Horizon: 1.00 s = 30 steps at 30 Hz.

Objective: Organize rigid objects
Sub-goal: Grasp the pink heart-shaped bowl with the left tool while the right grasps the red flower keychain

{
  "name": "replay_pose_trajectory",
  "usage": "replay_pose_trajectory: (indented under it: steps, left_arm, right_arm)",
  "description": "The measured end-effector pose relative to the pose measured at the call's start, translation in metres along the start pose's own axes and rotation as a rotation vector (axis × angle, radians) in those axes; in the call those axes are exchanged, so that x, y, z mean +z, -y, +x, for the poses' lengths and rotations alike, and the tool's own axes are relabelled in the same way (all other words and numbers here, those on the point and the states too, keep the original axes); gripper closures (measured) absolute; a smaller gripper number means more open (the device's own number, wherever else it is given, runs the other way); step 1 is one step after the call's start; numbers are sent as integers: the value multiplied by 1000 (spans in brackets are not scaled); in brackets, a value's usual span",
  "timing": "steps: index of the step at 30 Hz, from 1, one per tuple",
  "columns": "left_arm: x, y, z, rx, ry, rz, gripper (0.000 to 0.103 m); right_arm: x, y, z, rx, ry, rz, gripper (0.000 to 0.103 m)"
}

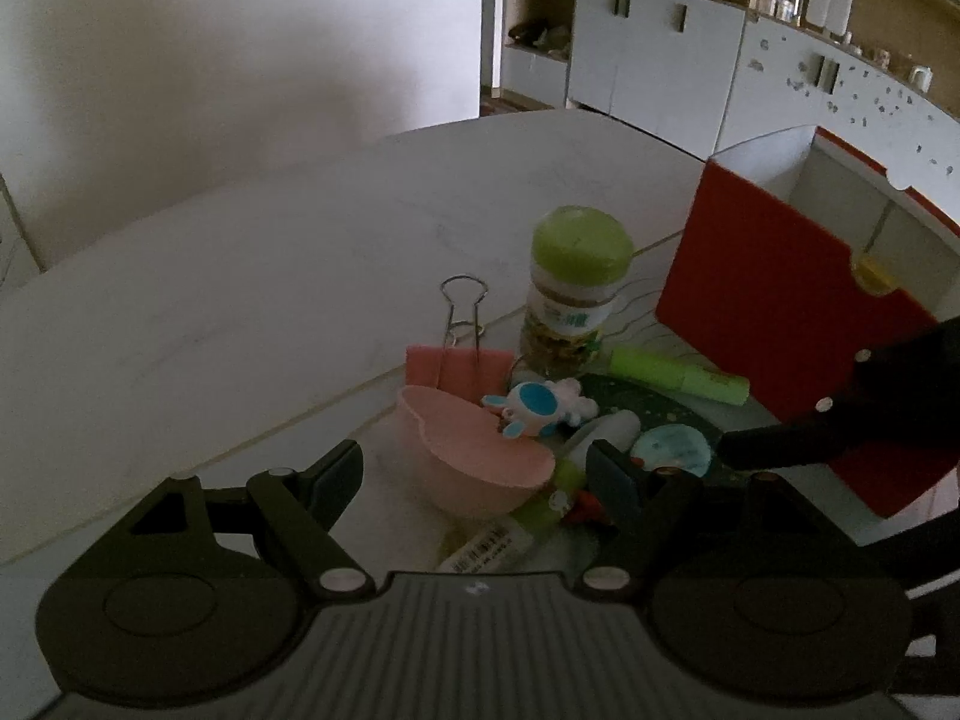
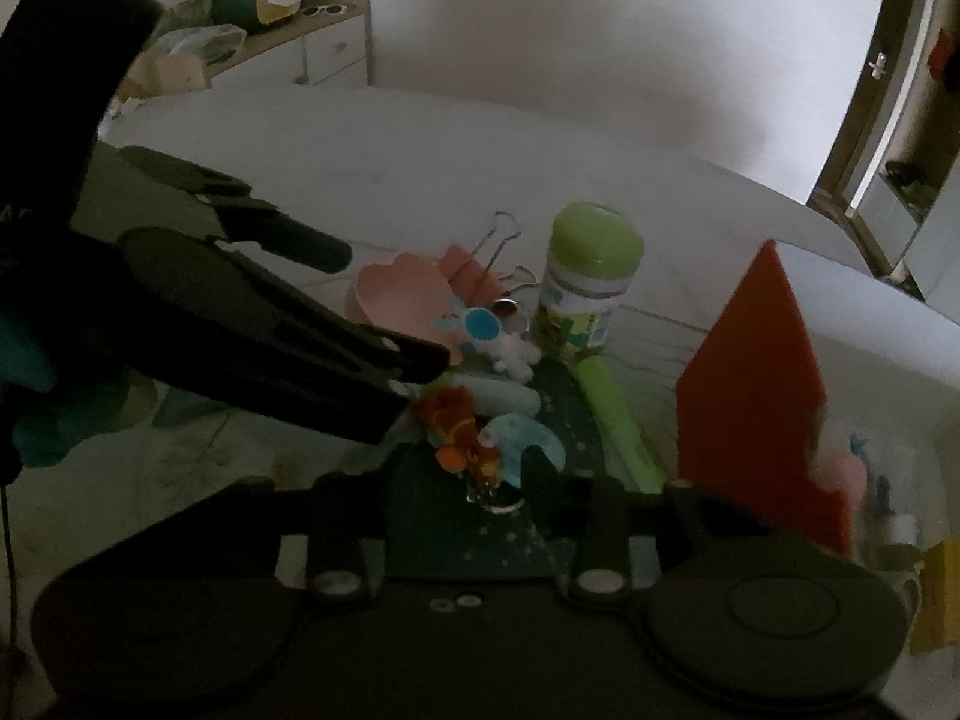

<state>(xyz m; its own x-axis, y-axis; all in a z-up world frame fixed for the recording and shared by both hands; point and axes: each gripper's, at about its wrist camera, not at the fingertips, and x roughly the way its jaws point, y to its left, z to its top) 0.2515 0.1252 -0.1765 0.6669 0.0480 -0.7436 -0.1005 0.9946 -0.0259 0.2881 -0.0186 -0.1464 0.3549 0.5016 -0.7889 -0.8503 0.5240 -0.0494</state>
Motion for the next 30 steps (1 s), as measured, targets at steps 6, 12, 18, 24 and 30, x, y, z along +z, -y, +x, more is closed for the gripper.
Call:
replay_pose_trajectory:
  steps: [6,12,18,24,30]
  left_arm:
    - [1,1,5,-11,5,21,23]
    - [2,-8,12,-39,-15,-19,36]
    - [0,-13,15,-66,-18,-45,42]
    - [-1,-14,13,-65,-11,-47,46]
    - [-3,-16,10,-58,-11,-47,55]
  right_arm:
    - [5,-3,8,7,-2,-16,70]
    - [6,-4,14,-1,-2,-29,75]
    - [6,-5,19,-7,4,-60,80]
    - [5,-8,20,-24,13,-95,91]
    - [2,-9,17,-15,25,-91,92]
